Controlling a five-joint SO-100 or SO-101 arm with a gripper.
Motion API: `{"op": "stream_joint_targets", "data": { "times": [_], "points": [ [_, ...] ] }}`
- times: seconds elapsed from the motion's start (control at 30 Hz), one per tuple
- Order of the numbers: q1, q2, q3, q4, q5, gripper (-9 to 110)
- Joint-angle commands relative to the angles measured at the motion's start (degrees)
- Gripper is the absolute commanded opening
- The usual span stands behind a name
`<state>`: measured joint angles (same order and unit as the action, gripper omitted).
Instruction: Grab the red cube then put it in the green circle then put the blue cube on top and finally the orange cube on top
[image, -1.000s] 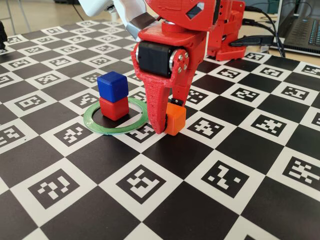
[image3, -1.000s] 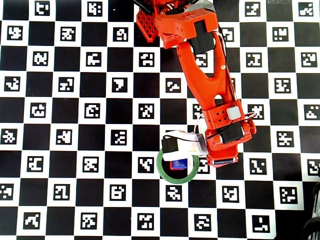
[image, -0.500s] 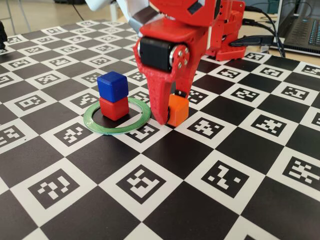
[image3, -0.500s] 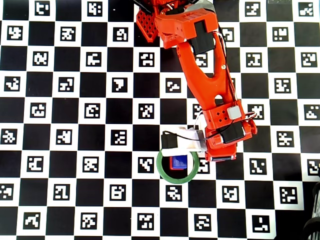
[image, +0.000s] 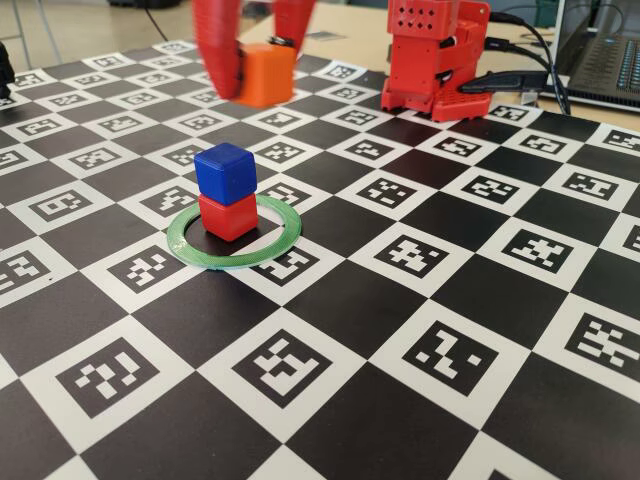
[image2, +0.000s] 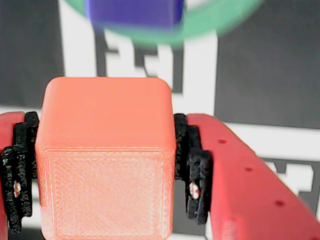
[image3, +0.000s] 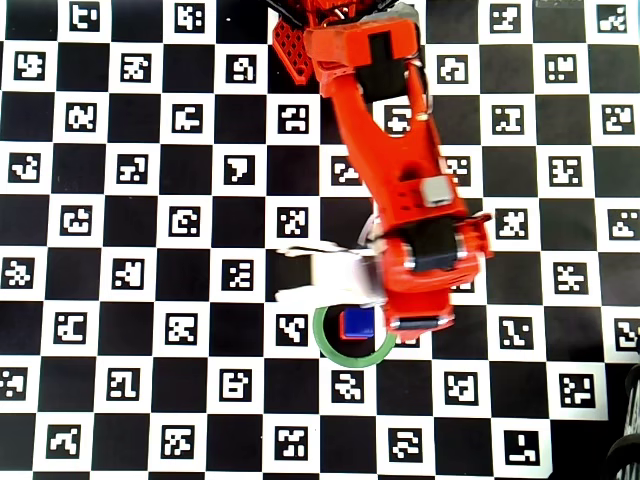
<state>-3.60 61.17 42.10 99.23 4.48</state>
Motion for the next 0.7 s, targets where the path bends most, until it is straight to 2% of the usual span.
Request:
{"op": "stream_joint_targets", "data": {
  "times": [0.0, 0.2, 0.67],
  "points": [
    [4.6, 4.3, -4.5, 4.2, -1.3, 5],
    [6.2, 2.4, -4.4, 3.9, -2.0, 5],
    [2.0, -0.4, 0.6, -1.4, -0.2, 4]
  ]
}}
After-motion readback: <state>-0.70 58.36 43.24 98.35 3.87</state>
